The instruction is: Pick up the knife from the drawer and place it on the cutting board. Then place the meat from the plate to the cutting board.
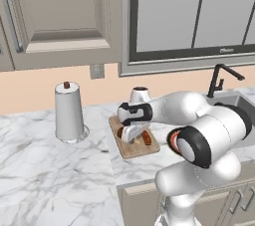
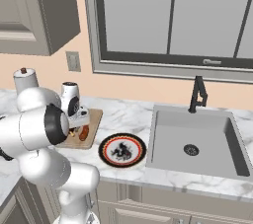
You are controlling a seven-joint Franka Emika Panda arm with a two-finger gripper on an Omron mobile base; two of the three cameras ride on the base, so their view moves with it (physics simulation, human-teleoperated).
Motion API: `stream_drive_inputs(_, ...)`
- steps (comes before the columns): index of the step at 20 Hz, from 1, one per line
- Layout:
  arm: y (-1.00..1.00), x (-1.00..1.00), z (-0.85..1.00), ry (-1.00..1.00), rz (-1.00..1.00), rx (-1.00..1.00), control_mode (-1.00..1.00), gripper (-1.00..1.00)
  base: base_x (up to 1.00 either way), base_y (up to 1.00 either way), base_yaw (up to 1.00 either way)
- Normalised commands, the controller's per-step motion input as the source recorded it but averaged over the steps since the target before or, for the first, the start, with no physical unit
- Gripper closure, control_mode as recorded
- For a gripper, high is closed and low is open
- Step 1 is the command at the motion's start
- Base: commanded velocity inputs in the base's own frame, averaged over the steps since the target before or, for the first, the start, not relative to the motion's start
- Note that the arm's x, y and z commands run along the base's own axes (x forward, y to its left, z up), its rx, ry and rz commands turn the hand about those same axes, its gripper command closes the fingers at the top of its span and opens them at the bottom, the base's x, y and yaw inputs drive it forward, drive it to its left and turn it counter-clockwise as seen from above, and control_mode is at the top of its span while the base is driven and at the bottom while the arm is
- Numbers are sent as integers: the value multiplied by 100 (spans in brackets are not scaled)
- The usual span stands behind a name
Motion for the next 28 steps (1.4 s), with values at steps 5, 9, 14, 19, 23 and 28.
stream_drive_inputs(5, 0, -4, 30, -5, 0, 0, -100, -100, 0, 0, 0)
stream_drive_inputs(9, -10, -19, 67, -16, 0, 0, -100, -100, 0, 0, 0)
stream_drive_inputs(14, -31, -24, 84, -17, 0, 0, -100, -100, 0, 0, 0)
stream_drive_inputs(19, -65, -26, 60, -16, 0, 4, -100, -100, 0, 0, 0)
stream_drive_inputs(23, -69, -41, 60, -13, 0, 7, -100, -100, 0, 0, 0)
stream_drive_inputs(28, -68, -87, 82, -8, 0, 9, -100, -100, 0, 0, 0)
